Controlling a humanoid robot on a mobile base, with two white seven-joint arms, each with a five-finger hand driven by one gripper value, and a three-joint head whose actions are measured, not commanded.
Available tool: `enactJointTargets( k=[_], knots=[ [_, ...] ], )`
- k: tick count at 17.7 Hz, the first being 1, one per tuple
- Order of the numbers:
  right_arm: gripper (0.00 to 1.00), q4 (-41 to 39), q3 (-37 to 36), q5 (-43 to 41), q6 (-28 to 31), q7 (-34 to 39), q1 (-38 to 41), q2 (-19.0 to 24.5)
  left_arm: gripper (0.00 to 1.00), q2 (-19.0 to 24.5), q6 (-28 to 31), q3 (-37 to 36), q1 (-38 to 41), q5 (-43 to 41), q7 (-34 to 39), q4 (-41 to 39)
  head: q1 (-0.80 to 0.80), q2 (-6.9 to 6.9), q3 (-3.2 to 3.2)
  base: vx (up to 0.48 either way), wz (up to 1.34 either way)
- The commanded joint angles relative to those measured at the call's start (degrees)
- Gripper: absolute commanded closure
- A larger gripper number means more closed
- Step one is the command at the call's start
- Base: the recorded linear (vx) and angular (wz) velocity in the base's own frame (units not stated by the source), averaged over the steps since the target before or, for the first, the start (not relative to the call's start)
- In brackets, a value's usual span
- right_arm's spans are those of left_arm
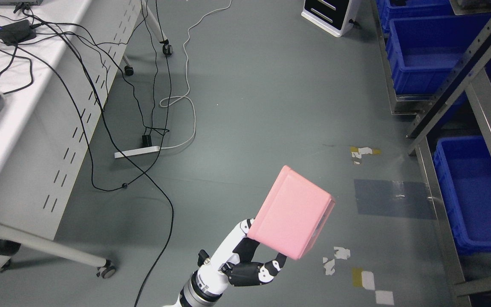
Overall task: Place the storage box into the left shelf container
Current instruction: 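Hold the pink box in the left hand while turning toward the bin rack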
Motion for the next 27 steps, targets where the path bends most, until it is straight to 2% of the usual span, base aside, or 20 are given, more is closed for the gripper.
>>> enactJointTargets(
  k=[1,27],
  knots=[
    [0.00,-1.00,-0.26,0.09,-0.03,0.05,0.53,-1.00,0.98,1.00,-0.02,-0.11,-0.02,0.00,0.02,0.04,0.00,0.00,0.00,0.319,0.02],
    [0.00,-1.00,-0.26,0.09,-0.03,0.05,0.53,-1.00,0.98,1.00,-0.02,-1.16,0.33,0.00,0.02,0.57,0.00,0.00,0.00,0.345,0.00]
  ],
)
